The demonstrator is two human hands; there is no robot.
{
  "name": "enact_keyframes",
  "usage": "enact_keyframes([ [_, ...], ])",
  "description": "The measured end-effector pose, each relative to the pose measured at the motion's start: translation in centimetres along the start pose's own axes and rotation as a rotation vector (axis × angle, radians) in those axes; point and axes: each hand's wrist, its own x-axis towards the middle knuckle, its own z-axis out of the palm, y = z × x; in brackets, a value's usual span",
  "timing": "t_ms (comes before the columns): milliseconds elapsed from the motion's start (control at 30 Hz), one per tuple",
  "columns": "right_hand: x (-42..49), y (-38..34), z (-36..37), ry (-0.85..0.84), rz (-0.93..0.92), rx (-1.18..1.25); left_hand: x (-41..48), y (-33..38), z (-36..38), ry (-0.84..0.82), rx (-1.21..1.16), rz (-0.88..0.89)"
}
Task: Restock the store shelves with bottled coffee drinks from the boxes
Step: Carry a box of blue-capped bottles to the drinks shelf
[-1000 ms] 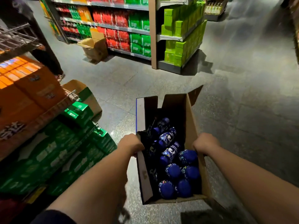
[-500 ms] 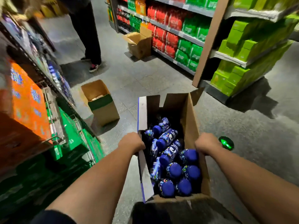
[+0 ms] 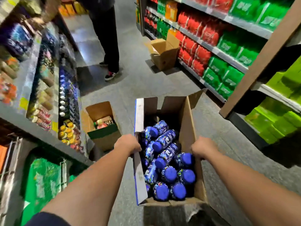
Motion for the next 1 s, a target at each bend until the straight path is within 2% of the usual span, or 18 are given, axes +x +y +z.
enact_keyframes([
  [167,13.7,-4.9,-5.5,-0.047,-0.117,-0.113,10.3,3.1,-4.3,-0.003,-0.069,-0.130],
  [267,21.7,-8.8,-8.8,-0.035,-0.221,-0.203,15.6,4.4,-6.5,-0.001,-0.219,-0.262],
  [467,32.7,-18.2,-14.8,-0.004,-0.350,-0.305,24.2,5.4,-10.7,0.001,-0.399,-0.451],
  [667,41.9,-30.7,-17.5,-0.037,-0.485,-0.445,34.5,1.8,-15.9,-0.040,-0.463,-0.533],
  [867,48.8,-41.4,-18.3,-0.098,-0.572,-0.491,41.7,-1.8,-21.3,0.023,-0.507,-0.733],
  [1000,54.7,-50.1,-18.2,-0.151,-0.708,-0.583,46.9,-4.0,-24.3,0.042,-0.617,-0.865],
])
